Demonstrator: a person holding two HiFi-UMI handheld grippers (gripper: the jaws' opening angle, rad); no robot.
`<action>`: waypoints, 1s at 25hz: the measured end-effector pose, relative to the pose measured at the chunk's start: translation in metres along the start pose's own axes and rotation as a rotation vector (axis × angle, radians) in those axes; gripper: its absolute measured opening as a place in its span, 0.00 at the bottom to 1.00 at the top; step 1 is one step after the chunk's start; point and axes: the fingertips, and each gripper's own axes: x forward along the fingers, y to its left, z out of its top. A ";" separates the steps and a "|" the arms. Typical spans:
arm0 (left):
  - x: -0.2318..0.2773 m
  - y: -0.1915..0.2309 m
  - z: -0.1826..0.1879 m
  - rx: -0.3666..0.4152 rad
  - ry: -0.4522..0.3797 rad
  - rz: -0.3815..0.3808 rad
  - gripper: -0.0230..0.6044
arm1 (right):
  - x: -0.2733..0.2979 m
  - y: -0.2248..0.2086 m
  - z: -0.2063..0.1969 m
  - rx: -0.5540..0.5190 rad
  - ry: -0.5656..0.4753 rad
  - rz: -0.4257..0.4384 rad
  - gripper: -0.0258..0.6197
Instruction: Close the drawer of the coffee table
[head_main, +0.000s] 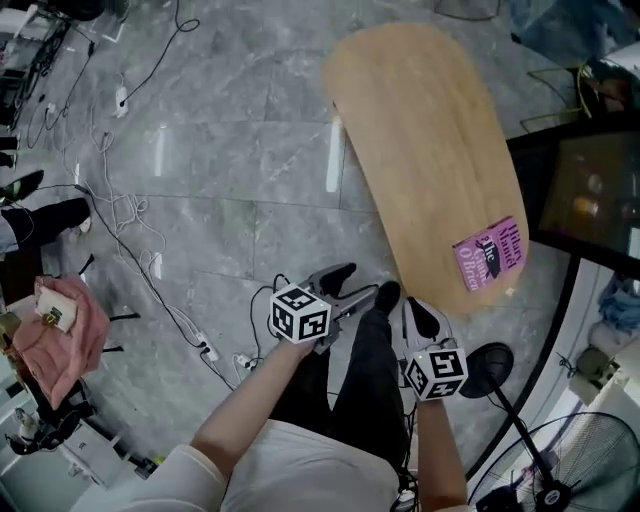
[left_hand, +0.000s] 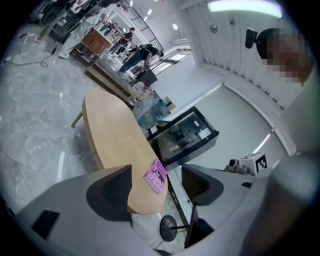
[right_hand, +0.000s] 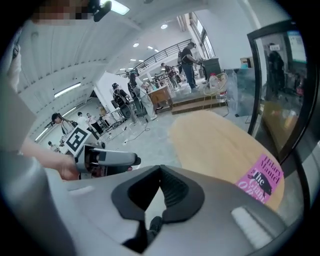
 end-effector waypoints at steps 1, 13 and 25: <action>-0.013 -0.012 0.009 0.029 -0.006 0.011 0.53 | -0.009 0.009 0.015 -0.011 -0.014 0.000 0.06; -0.133 -0.126 0.091 0.177 -0.083 -0.008 0.28 | -0.091 0.132 0.109 -0.129 -0.116 0.068 0.06; -0.206 -0.204 0.124 0.391 -0.140 -0.017 0.08 | -0.187 0.187 0.150 -0.183 -0.282 0.003 0.06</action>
